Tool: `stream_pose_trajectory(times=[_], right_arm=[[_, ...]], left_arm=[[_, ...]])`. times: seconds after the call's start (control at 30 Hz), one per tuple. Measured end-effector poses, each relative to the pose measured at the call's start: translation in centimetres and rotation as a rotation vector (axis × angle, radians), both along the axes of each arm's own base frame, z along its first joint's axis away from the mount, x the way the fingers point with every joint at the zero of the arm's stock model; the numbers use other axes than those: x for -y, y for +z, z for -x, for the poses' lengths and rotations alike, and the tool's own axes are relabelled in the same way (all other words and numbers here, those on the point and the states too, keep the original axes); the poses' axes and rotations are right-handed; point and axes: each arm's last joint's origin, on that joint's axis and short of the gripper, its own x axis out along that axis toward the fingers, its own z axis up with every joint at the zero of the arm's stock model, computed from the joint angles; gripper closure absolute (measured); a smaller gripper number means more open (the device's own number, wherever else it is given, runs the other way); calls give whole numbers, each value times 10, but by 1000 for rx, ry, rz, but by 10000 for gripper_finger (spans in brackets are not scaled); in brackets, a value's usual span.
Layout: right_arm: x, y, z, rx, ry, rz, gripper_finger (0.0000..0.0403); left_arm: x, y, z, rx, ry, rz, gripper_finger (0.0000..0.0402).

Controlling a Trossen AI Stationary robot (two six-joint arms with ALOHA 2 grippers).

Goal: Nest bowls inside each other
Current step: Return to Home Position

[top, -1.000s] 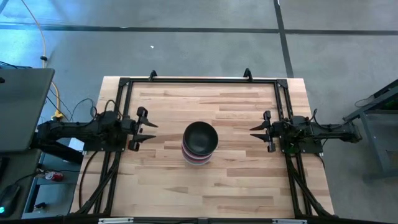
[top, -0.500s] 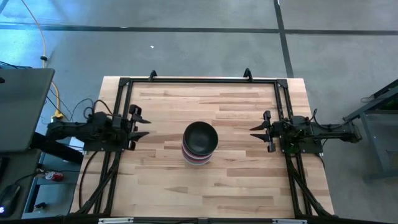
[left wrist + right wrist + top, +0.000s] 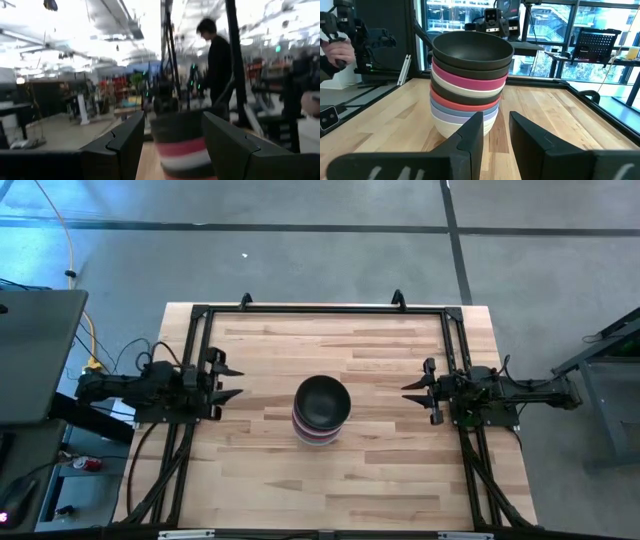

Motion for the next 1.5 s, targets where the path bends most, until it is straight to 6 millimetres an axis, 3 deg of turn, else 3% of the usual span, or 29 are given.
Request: stream_pose_trajectory(times=[0.57, 1.5], right_arm=[[0, 0, 0, -1, 0, -19, 318], [-1, 0, 0, -1, 20, -7, 318]], left_arm=[[-2, -25, -4, -260, 75, 18, 216], [-2, -24, -4, -259, 78, 0, 216]])
